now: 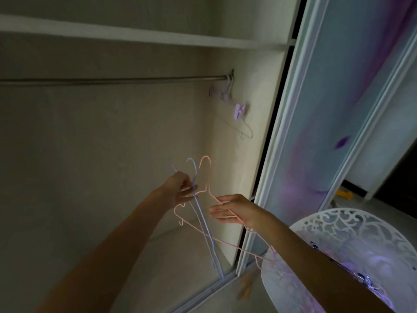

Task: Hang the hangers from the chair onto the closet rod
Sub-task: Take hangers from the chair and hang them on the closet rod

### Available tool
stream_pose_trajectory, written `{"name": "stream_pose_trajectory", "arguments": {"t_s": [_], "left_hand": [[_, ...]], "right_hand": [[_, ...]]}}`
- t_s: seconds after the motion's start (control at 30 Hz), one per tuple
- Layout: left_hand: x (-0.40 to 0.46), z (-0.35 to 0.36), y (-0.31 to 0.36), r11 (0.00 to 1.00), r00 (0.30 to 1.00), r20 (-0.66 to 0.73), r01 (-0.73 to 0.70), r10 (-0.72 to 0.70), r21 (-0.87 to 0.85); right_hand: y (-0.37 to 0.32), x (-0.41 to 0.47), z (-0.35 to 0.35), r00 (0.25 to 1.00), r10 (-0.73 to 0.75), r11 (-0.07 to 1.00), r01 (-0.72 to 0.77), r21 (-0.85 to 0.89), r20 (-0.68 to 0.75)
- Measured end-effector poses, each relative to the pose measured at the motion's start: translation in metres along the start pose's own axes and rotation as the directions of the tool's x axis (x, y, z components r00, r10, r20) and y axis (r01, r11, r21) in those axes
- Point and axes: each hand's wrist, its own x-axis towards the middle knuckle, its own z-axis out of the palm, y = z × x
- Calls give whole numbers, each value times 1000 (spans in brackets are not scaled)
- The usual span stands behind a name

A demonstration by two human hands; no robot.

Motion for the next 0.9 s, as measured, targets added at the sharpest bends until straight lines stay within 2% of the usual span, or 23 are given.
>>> {"name": "stream_pose_trajectory", "arguments": {"t_s": [0.1,0.2,0.3,0.43,0.67,0.9], "left_hand": [[7,-6,26,999,999,-16,-36,35,-39],[25,-7,51,996,997,-20,-71,70,-49],[47,-4,74,993,995,-15,-103,103,-57],[86,3,107,976,980,-50,-198,194,-96],[144,24,172,939,952,-128,-297,277,-176],[183,35,214,934,938,-177,-326,299,-147]], "right_hand": [[-13,13,-2,992,-46,995,35,-93,-115],[-36,37,-10,963,-148,988,135,-71,-226],[-66,58,-22,928,-247,969,230,-92,-278],[-120,91,-45,893,-328,945,309,-111,-308],[-222,161,-77,853,-408,908,345,-236,-325],[-277,234,-70,879,-388,894,286,-345,-277]]}}
